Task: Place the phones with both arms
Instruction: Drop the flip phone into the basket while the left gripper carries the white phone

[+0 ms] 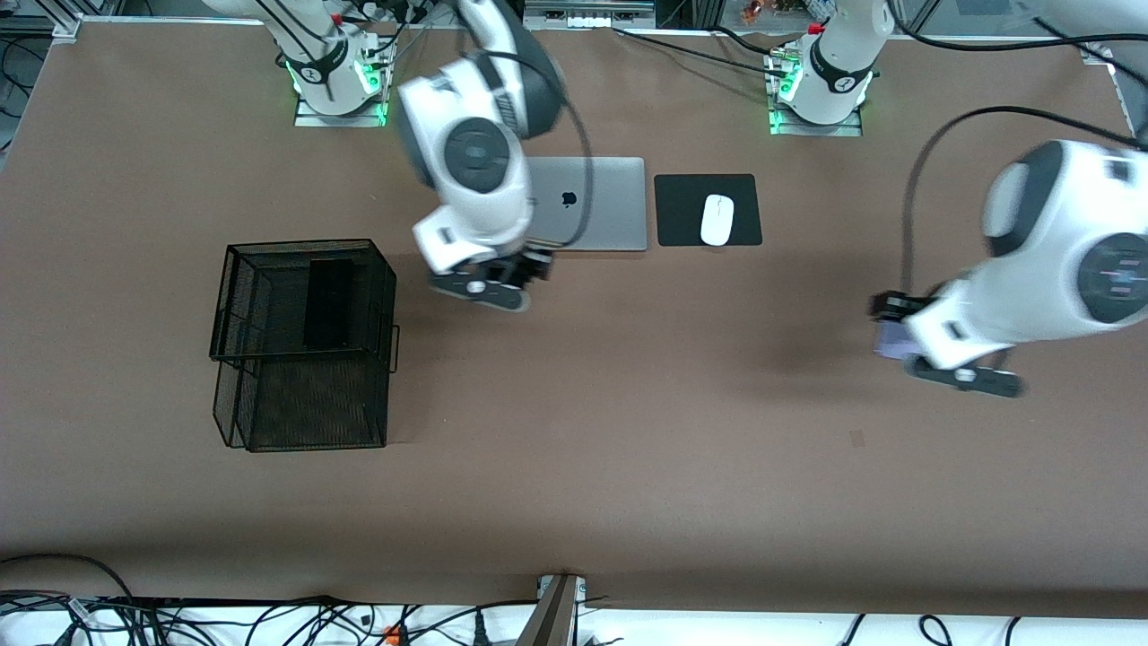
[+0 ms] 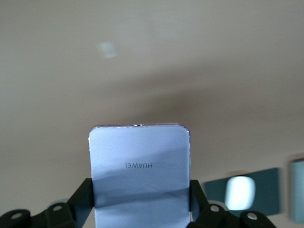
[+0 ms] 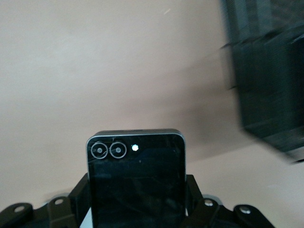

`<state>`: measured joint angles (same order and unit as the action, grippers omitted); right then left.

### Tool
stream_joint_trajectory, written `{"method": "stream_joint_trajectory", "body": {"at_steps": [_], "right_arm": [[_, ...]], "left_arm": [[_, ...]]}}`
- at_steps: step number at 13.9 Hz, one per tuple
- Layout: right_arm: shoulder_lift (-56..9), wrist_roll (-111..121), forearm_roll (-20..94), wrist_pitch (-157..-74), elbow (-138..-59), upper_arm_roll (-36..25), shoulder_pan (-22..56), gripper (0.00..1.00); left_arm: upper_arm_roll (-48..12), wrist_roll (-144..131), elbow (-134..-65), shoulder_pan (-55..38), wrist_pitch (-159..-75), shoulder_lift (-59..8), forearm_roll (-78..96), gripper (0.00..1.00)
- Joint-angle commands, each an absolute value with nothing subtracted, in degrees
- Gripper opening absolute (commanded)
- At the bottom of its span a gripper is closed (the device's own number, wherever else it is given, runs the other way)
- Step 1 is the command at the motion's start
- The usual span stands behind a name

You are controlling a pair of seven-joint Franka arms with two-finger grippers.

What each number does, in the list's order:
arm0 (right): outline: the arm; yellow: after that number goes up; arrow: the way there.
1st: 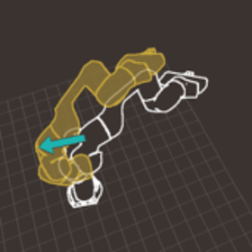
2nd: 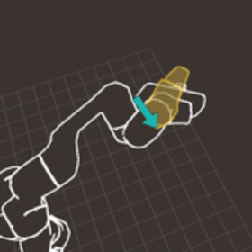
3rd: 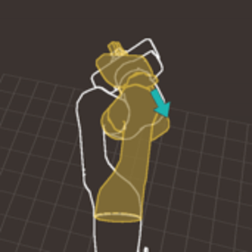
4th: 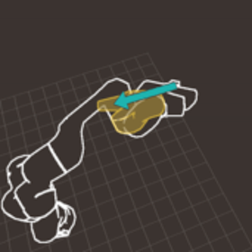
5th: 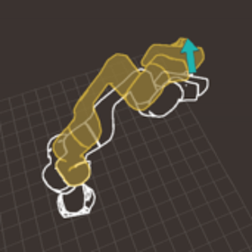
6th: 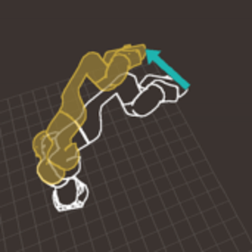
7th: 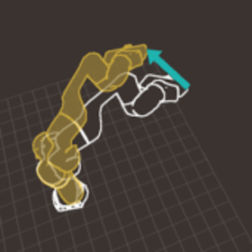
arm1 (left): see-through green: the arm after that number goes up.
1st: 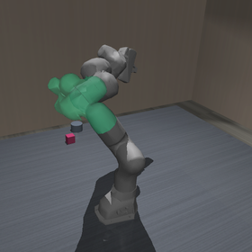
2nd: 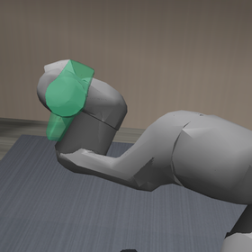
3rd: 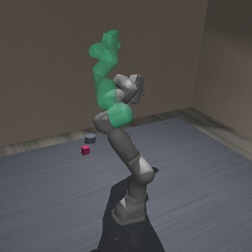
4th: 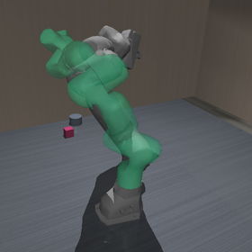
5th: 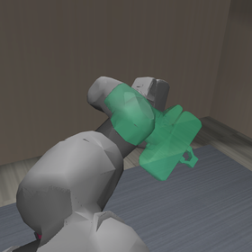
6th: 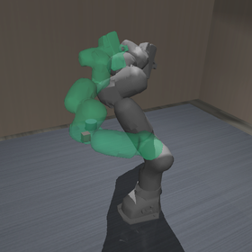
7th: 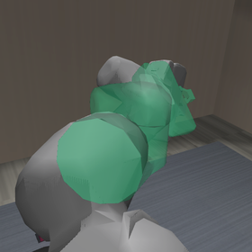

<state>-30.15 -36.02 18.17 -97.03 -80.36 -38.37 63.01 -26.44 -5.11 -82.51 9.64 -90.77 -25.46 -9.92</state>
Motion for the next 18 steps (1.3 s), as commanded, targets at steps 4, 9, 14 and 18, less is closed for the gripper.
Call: {"method": "stream_joint_trajectory", "body": {"at_steps": [4,9,14,18], "right_arm": [[-20.0,-0.9,17.7,-96.1,-96.9,-57.5,63.3,0.12],[-20.0,13.4,18.1,-106.7,-108.8,-65.0,63.0,0.12],[-23.7,17.1,18.7,-111.6,-112.5,-64.6,59.2,0.21],[-28.4,17.1,22.7,-111.5,-111.8,-62.0,56.4,0.33]], "left_arm": [[-25.8,-23.2,-81.6,-8.1,-96.5,-32.3,-6.4,0.11],[-25.5,-38.8,-82.4,-19.6,-114.2,-41.0,-7.3,0.11],[-22.9,-50.2,-84.1,-27.0,-126.1,-46.4,-11.8,0.11],[-22.6,-54.0,-84.1,-28.9,-129.7,-49.6,-13.9,0.11]]}}
